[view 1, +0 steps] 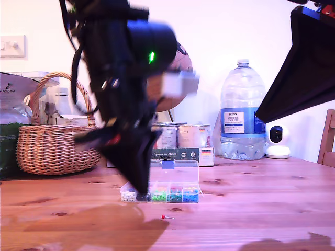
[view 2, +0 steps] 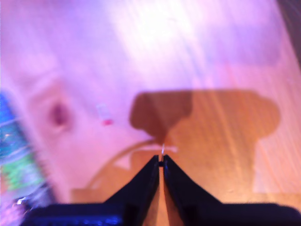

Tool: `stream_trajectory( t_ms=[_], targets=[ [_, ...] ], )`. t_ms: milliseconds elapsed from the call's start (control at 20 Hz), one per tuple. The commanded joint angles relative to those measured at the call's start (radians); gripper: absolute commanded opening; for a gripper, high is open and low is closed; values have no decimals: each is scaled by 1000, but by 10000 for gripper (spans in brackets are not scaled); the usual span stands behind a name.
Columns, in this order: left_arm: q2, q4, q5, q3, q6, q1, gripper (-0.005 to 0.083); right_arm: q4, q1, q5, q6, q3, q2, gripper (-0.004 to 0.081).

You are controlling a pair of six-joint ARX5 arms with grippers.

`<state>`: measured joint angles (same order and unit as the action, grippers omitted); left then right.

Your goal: Sort the loose pins on the table into their correct compartments

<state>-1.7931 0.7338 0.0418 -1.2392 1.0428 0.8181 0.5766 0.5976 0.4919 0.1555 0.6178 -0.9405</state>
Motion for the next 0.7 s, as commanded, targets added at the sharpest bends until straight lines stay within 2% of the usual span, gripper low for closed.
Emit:
stream_trajectory(
  t_ms=[0, 150, 350, 500, 650],
  targets=[
    [15, 5, -19, -9, -36, -3, -23, -7, 5, 8, 2, -14, -6, -13],
    [15, -1, -31, -42, -126, -48, -23, -7, 5, 8, 2, -14, -6, -13],
    [15, -82, -22, -59, -239, -152, -23, -6, 4, 8, 2, -14, -6, -13],
    [15, -137, 42, -59, -319, -223, -23, -7, 4, 8, 2, -14, -6, -13],
    [13, -213, 95, -59, -340, -273, -23, -8, 4, 8, 2, -14, -6, -13]
  ],
)
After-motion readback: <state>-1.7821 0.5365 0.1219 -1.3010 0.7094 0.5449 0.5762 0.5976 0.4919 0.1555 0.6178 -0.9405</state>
